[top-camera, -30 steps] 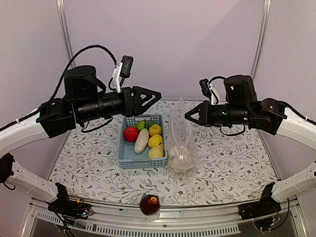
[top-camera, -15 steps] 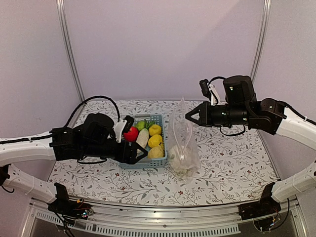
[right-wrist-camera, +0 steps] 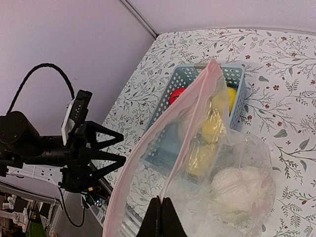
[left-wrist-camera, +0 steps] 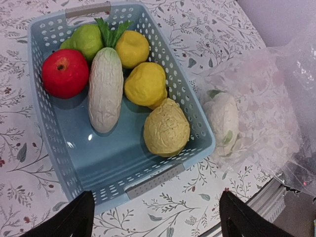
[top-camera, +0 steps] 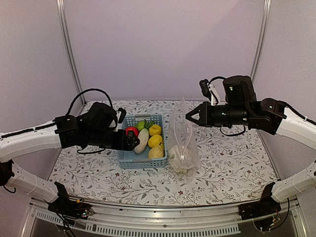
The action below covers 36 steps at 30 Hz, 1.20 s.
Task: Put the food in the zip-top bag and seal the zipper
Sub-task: Pick up the fake vegetable from the bin.
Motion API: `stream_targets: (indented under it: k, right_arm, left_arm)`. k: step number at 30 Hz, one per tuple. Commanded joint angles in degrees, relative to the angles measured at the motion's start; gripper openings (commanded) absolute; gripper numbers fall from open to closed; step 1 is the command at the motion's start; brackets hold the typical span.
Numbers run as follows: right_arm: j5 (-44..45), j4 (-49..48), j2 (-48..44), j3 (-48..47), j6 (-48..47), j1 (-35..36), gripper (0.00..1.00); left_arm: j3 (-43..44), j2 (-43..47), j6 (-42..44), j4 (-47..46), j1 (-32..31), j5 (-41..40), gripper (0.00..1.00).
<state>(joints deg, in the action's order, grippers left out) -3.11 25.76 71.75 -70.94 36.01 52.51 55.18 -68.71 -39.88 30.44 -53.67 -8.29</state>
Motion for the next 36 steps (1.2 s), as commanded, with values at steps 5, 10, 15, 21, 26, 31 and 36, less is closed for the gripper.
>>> stream_targets:
  k: [5,10,15,21,26,31,36]
  right_arm:
    - [2.1,1.7,-0.1,-1.0,-0.6,0.2,0.00]
    - [2.8,2.4,-0.2,-1.2,-0.9,0.2,0.00]
    - [2.8,2.4,0.0,-1.4,-1.0,0.3,0.00]
    - [2.8,2.8,-0.1,-1.5,-1.1,0.3,0.00]
    - [2.8,3.1,-0.2,-1.5,-1.2,0.3,0.00]
    - [2.8,3.2,-0.2,-1.5,-1.4,0.3,0.00]
    - [2.8,3.3,-0.1,-1.6,-1.4,0.3,0.00]
  left_arm:
    - [5.6,-11.0,4.1,1.8,6.1,1.0,0.83]
    - [8.6,-17.1,5.6,1.1,7.9,0.7,0.75]
    - [10.1,-23.6,6.5,-2.1,10.6,4.0,0.72]
    - [13.8,-31.2,7.8,-2.7,11.5,4.2,0.71]
    - [16.1,-35.5,8.6,-2.9,11.9,1.5,0.71]
    - [17.8,-39.4,8.7,-3.1,12.6,0.4,0.71]
    - [19.6,-42.6,8.8,-2.9,12.7,-1.1,0.71]
